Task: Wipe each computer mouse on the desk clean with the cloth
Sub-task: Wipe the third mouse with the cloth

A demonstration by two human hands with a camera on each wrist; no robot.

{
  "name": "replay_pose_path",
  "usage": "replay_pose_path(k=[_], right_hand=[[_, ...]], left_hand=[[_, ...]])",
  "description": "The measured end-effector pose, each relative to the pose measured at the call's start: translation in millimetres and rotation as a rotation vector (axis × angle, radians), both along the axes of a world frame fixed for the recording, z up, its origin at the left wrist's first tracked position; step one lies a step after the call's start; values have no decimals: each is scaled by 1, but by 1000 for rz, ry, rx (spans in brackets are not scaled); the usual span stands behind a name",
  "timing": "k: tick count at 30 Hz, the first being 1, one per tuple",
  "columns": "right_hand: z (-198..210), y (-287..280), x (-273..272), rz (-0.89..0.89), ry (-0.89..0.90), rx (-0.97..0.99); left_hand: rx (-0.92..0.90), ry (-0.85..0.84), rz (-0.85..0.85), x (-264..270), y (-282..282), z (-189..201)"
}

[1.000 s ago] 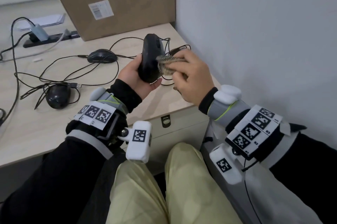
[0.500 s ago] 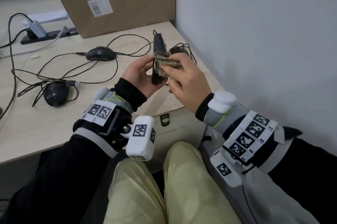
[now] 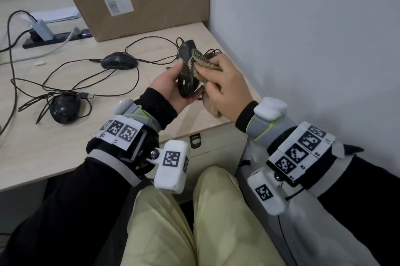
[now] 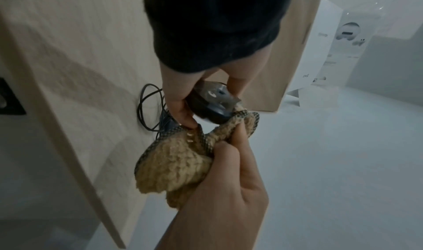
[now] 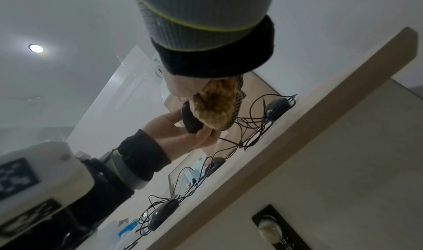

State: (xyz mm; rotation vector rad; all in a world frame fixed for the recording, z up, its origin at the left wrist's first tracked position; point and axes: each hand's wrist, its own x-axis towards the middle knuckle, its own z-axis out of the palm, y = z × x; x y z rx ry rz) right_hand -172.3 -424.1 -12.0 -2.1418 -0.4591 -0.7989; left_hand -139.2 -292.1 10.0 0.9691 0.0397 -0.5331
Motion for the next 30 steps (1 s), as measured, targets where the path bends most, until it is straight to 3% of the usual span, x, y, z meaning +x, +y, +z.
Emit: replay_pose_path(k=[6, 11, 15, 21, 26, 30], right_hand=[[-8, -2, -12, 79, -67, -132], [-9, -4, -15, -11, -110, -198], [-5, -6, -3, -109, -17, -149], [15, -10, 20, -118, 123, -140], [0, 13, -10, 25, -114, -386], [-11, 15, -19, 79, -122, -517]], left_hand=[[-67, 15, 77, 6, 7, 2], [11, -69, 16, 5, 13, 2], [146, -167, -86, -4, 11, -5], [62, -149, -1, -7, 9, -5], [-54, -90, 47, 0, 8, 5], [-72, -53, 51, 3, 10, 10]])
